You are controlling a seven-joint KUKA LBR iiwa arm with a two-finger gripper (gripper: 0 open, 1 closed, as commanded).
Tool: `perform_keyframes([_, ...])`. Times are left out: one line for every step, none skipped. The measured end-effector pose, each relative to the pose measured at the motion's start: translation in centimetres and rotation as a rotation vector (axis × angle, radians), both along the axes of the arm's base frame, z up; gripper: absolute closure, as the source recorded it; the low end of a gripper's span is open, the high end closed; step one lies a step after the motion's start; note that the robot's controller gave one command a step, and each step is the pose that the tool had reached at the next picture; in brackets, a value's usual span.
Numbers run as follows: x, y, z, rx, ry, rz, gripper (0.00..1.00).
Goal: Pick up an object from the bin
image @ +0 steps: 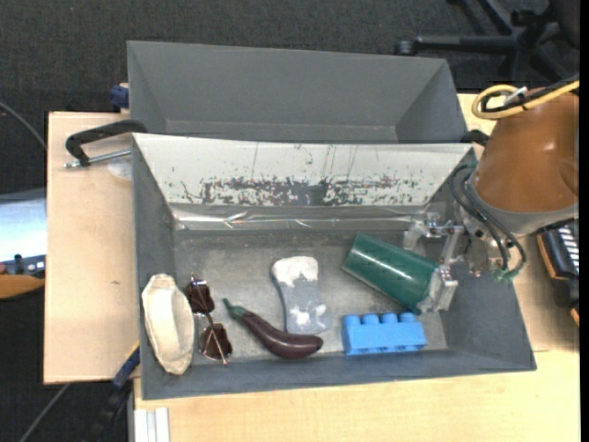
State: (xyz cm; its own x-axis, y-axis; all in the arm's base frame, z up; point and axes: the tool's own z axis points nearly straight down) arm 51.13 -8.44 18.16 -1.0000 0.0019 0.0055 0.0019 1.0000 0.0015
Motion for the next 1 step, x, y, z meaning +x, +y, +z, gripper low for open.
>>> perform_keyframes([0.18,0.03,0.42,-0.001,-0.008,0.002,0.0])
